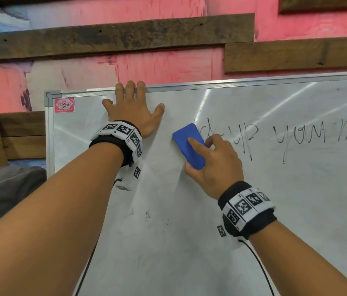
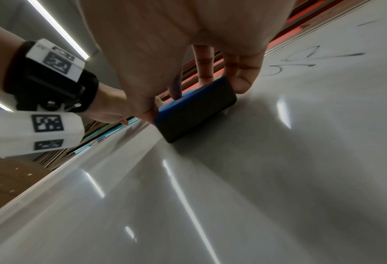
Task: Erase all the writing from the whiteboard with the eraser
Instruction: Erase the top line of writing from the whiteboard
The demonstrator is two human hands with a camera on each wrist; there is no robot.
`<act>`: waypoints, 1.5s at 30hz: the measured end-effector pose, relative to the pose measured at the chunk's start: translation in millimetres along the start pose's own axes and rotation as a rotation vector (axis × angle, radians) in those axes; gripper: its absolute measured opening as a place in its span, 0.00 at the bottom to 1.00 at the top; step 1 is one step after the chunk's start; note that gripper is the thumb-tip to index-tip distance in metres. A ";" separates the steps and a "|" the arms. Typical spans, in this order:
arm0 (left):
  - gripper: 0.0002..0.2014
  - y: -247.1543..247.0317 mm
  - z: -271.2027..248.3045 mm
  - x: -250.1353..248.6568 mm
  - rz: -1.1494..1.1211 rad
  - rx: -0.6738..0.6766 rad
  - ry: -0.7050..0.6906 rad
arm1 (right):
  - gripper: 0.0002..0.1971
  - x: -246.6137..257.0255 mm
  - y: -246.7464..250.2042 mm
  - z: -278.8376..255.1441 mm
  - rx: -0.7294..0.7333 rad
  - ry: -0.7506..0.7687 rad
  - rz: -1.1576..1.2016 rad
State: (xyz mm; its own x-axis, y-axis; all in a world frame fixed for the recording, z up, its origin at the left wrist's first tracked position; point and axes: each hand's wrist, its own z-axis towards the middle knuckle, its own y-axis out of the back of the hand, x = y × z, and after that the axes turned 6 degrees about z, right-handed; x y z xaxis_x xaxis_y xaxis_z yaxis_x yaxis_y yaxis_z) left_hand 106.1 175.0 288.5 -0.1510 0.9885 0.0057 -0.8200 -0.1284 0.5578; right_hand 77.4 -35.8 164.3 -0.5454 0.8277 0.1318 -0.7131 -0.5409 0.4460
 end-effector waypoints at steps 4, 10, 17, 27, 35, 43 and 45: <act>0.41 0.2 -1.4 -0.8 0.021 -0.010 0.007 | 0.28 12.3 2.0 17.3 0.019 -0.016 -0.004; 0.46 0.1 -2.4 -6.5 0.037 0.010 0.023 | 0.26 -2.6 -6.5 -20.0 0.011 0.048 0.014; 0.48 0.7 -1.8 -5.1 0.046 0.000 0.023 | 0.27 -7.8 9.1 18.6 -0.026 -0.027 -0.001; 0.48 -1.5 -1.9 -6.7 0.056 0.014 0.032 | 0.26 -14.8 -3.8 -31.7 -0.005 -0.006 0.024; 0.48 -1.5 -1.5 -9.7 0.047 0.036 0.057 | 0.26 -20.9 14.9 10.9 -0.071 -0.106 0.041; 0.48 -3.9 -2.3 -14.2 0.039 0.026 0.089 | 0.28 -24.5 1.6 -39.4 0.003 -0.042 0.028; 0.49 -3.9 -2.1 -15.3 0.034 0.032 0.098 | 0.28 -28.0 -2.7 -54.9 0.001 -0.041 0.045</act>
State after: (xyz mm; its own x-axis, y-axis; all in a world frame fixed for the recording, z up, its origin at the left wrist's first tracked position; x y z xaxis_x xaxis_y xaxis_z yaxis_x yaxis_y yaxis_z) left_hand 110.4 160.2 284.5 -0.2326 0.9710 -0.0550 -0.7957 -0.1575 0.5848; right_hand 70.4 -65.8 110.8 -0.5587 0.8078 0.1879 -0.6877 -0.5779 0.4395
